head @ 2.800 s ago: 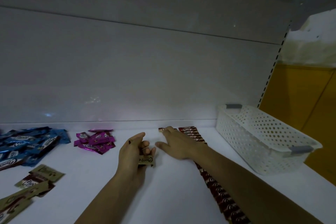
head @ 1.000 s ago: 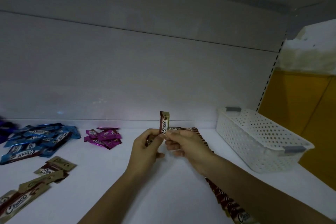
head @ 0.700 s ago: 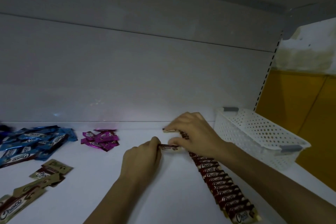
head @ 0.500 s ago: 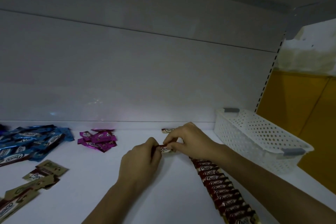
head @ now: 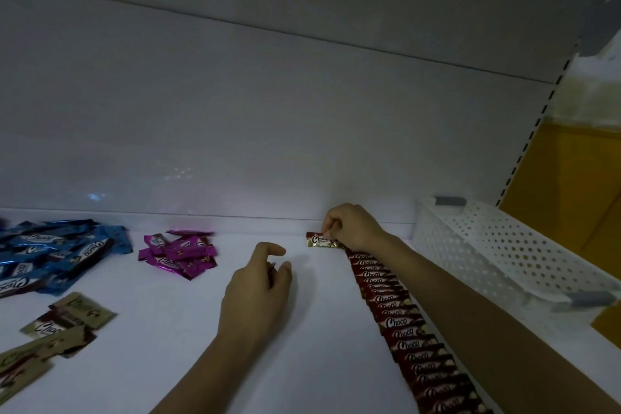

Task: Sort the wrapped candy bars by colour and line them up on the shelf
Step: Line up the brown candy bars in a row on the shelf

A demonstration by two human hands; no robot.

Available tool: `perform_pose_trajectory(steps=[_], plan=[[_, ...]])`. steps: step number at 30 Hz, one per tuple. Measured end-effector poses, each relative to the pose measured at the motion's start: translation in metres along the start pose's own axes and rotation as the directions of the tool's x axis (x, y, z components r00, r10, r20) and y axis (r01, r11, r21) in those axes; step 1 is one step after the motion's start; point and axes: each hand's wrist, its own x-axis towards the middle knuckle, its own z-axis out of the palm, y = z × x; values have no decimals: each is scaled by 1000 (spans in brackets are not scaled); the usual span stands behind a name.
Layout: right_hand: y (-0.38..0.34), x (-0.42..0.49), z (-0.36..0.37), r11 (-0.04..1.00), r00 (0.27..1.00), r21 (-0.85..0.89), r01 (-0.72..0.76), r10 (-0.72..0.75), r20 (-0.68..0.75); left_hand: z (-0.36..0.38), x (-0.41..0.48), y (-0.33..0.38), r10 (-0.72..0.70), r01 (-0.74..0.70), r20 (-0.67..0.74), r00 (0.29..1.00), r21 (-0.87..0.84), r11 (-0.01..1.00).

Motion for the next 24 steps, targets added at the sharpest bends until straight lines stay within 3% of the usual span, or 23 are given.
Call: perform_pose_trajectory(steps=[13, 24], plan=[[4, -9, 15, 960, 983, -246, 131, -158, -94, 2, 1, -4, -2, 1, 27, 1000, 22, 1000], [6, -11, 14, 977, 990, -194, 93, -113, -90, 4, 1, -4, -14, 13, 31, 999, 22, 1000]])
